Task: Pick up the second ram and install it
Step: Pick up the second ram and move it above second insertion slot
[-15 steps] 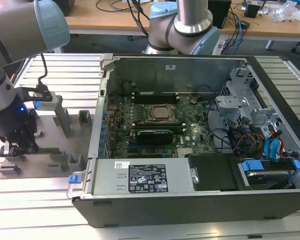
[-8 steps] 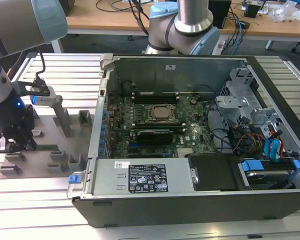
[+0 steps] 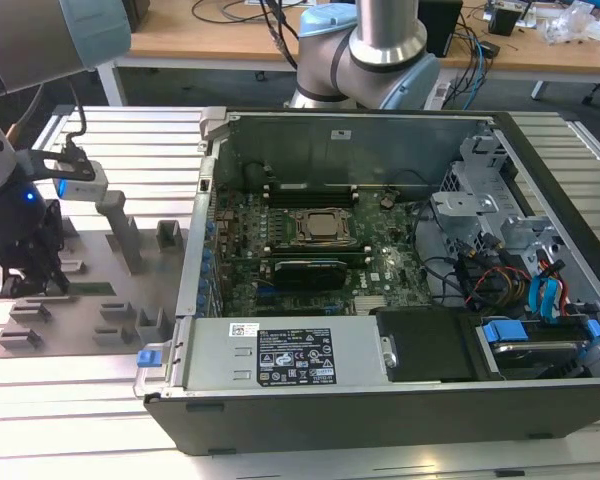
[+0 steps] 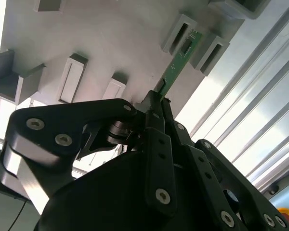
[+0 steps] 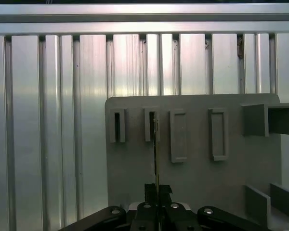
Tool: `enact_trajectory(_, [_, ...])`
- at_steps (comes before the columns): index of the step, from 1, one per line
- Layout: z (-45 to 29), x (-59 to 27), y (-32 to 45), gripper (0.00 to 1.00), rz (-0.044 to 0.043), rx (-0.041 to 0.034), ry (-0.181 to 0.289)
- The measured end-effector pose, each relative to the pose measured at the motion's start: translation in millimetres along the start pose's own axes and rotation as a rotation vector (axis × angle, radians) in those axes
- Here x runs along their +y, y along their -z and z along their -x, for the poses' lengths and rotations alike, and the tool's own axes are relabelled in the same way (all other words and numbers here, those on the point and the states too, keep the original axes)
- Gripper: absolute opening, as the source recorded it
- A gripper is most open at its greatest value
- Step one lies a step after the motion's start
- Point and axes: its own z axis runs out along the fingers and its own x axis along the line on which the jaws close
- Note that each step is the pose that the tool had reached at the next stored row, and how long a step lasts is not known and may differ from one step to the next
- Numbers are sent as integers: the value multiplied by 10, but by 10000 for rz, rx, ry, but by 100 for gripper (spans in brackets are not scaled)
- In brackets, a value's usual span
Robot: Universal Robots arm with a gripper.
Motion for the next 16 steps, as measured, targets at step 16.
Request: enact_trajectory(16, [9, 4, 423, 13, 0, 1, 0])
